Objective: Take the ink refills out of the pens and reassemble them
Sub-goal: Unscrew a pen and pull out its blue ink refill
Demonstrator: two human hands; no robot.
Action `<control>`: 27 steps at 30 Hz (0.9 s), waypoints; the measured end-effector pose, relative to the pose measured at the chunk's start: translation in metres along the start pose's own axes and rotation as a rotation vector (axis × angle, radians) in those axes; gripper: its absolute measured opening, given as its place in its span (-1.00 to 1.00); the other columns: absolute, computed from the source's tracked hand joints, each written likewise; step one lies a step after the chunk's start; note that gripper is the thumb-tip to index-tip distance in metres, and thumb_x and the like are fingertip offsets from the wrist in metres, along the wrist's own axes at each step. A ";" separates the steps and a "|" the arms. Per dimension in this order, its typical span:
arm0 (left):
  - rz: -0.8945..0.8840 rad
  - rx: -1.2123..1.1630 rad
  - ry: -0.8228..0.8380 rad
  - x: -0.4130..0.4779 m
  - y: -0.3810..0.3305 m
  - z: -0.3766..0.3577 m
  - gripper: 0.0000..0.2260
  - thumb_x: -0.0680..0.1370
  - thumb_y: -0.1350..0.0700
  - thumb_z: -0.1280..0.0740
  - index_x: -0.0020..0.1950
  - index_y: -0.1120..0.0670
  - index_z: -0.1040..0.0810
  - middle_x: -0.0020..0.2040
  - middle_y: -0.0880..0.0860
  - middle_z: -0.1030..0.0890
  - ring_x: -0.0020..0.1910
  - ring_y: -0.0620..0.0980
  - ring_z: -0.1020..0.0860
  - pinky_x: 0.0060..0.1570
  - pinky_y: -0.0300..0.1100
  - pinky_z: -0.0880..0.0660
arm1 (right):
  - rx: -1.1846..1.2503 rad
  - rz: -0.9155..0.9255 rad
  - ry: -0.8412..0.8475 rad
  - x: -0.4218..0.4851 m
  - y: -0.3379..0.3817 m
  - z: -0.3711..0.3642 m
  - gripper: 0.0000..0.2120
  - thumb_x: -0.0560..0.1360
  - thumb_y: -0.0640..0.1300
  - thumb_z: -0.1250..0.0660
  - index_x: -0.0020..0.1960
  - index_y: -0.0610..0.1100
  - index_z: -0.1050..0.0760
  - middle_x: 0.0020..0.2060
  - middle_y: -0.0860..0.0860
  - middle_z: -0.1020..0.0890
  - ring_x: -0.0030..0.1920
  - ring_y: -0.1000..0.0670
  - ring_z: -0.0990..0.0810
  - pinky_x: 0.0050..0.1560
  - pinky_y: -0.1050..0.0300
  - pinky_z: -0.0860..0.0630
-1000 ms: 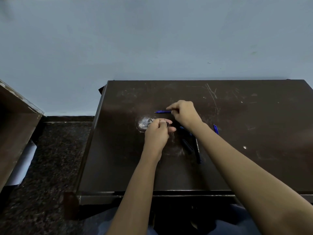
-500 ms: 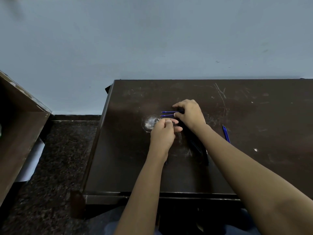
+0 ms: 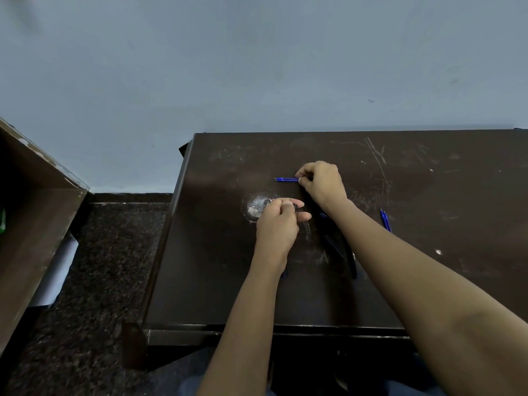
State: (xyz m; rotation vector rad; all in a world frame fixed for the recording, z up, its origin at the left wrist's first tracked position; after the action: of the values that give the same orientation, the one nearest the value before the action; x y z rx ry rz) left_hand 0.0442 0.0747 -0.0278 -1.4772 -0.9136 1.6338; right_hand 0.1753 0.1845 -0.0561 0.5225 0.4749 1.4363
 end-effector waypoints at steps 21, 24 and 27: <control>-0.012 0.000 0.021 0.003 0.000 0.001 -0.75 0.63 0.14 -0.09 -0.12 -0.03 -0.52 -0.28 -0.03 -0.64 -0.45 -0.15 -0.37 -0.49 -0.32 -0.24 | 0.029 -0.410 -0.104 -0.050 -0.064 0.087 -0.83 0.41 -0.18 -0.36 -0.01 -0.08 -0.61 0.03 -0.14 -0.65 0.06 -0.16 -0.61 0.11 0.04 -0.52; -0.016 0.024 0.024 0.001 -0.001 0.002 -0.75 0.63 0.14 -0.09 -0.10 -0.03 -0.53 -0.27 -0.04 -0.64 -0.43 -0.14 -0.38 -0.46 -0.30 -0.26 | -0.050 -0.575 -0.065 -0.082 -0.093 0.093 -0.80 0.41 -0.13 -0.35 0.00 -0.17 -0.59 0.04 -0.20 -0.62 0.03 -0.24 -0.60 0.06 -0.04 -0.56; -0.010 0.034 0.024 -0.001 0.001 0.002 -0.76 0.63 0.14 -0.09 -0.08 -0.01 -0.54 -0.25 -0.03 -0.64 -0.39 -0.16 -0.40 -0.44 -0.31 -0.27 | -0.126 -0.671 -0.056 -0.109 -0.108 0.093 -0.70 0.39 -0.01 -0.38 -0.03 -0.23 -0.58 -0.05 -0.22 -0.62 -0.06 -0.26 -0.61 -0.06 -0.01 -0.54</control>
State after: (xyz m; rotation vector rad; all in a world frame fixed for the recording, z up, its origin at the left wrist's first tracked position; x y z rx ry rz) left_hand 0.0419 0.0734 -0.0285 -1.4640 -0.8744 1.6133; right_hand 0.3085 0.0647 -0.0470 0.2603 0.4540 0.7985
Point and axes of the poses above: each hand's wrist, its own x-axis towards the middle knuckle, its own z-axis out of the back of the hand, y = z × x, the point moved 6 cm from there along x, towards the middle knuckle
